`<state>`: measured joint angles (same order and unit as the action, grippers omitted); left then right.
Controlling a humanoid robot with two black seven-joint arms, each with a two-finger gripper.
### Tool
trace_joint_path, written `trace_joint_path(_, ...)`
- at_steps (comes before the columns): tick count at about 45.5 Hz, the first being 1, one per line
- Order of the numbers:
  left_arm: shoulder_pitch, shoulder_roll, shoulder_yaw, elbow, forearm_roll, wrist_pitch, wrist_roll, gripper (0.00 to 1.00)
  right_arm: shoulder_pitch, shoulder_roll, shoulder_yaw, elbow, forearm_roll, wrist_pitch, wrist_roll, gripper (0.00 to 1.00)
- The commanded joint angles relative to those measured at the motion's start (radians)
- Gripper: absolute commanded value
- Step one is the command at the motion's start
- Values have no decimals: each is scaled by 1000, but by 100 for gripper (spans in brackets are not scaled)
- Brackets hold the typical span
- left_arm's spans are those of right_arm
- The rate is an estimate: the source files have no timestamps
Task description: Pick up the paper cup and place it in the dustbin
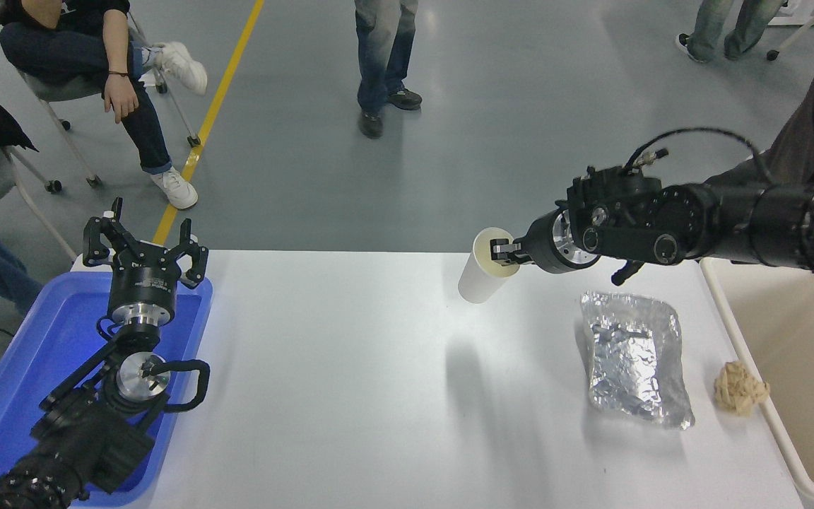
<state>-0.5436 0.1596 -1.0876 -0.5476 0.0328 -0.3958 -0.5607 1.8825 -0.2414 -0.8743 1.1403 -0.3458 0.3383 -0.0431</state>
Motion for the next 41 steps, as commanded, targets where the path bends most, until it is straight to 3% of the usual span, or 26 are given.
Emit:
trace_joint_path(1,1,0,0,0,1,0,1,99,374,-49,-161,182,83,163,5,0)
trace_joint_path(14,1,1,0,0,1,0,1,99,533,-39,-216,210,90,263,0,0)
trace_joint_path(30,1,0,0,0,1,0,1,99,547,-41,-221,211,80,268,-4,0)
trace_joint_path(41,1,0,0,0,-1,0,-1,99,534,-165,-328,202,-7,277,0,0)
